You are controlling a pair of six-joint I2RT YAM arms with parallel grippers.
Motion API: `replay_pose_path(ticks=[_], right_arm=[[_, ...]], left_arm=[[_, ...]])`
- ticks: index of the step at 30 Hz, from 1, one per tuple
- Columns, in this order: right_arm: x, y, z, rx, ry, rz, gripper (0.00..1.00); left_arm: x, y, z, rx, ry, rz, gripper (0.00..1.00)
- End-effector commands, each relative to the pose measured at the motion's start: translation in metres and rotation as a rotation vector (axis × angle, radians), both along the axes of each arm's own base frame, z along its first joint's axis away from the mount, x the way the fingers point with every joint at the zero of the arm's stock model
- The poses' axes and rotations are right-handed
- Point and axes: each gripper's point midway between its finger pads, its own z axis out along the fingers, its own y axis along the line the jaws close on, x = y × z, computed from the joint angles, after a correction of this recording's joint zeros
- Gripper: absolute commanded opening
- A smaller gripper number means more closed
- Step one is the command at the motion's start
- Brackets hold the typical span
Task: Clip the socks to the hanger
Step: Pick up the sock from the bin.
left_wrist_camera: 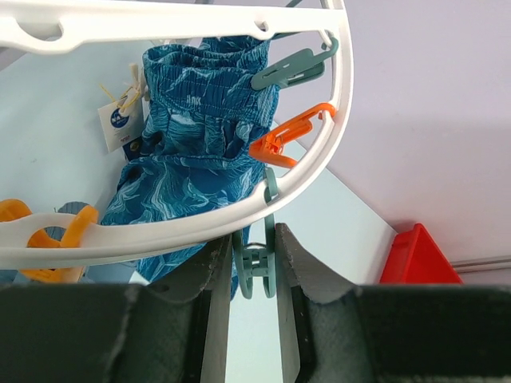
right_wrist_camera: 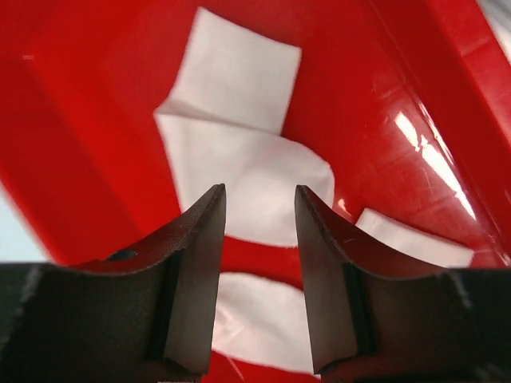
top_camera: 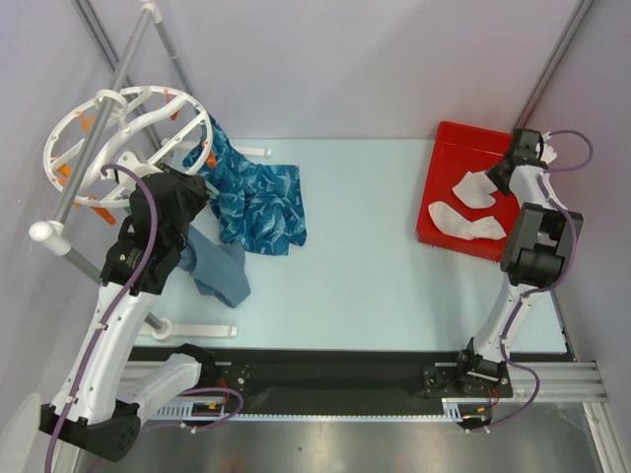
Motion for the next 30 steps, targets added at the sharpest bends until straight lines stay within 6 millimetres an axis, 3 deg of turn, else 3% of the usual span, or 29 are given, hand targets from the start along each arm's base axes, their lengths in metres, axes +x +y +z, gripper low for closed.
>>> replay_pose_path(ticks=[1,5,6,7,11,17,19,21,24,25,27,30], right_arm=[[0.02,-0.01,0.003,-0.008,-0.045,-0.067,0.44],[0.027,-0.025,-0.009,-0.065,-0.026,-0.126,0.45],[0.029,-0.028,-0.019,-0.072,-0.007,-0.135,0.45],[0.034,-0.032,-0.014,-0.086,-0.02,-0.144,0.46],[0.045,-0.036,-0.026,-0.108,0.004,-0.144,0.48],[0.054,-0.036,-0.054,-0.13,0.053,-0.141,0.57],[0.062,-0.037,-0.051,-0.14,0.041,-0.129,0.58],[0.065,-0.037,-0.063,-0.148,0.066,-0.125,0.59],[0.073,-0.037,-0.068,-0.173,0.076,-0.109,0.58],[0.08,-0.036,-0.062,-0.184,0.064,-0.103,0.58],[0.079,-0.034,-0.073,-0.184,0.1,-0.1,0.57],[0.079,-0.032,-0.076,-0.187,0.111,-0.105,0.55]], left_arm=[[0.0,-0.001,0.015,-0.017,-0.064,-0.013,0.0],[0.0,-0.004,0.014,-0.025,-0.062,-0.028,0.0],[0.0,-0.004,0.014,-0.025,-0.062,-0.03,0.0],[0.0,-0.004,0.014,-0.028,-0.065,-0.031,0.0],[0.001,-0.006,0.012,-0.037,-0.066,-0.037,0.0],[0.002,-0.007,0.01,-0.036,-0.059,-0.039,0.0],[0.001,-0.006,0.011,-0.029,-0.063,-0.037,0.0],[0.0,-0.005,0.014,-0.025,-0.07,-0.033,0.0],[-0.001,-0.004,0.014,-0.024,-0.071,-0.032,0.0],[-0.001,-0.004,0.015,-0.023,-0.074,-0.032,0.0],[-0.001,-0.004,0.016,-0.023,-0.076,-0.036,0.0],[-0.001,-0.005,0.017,-0.025,-0.077,-0.039,0.0]])
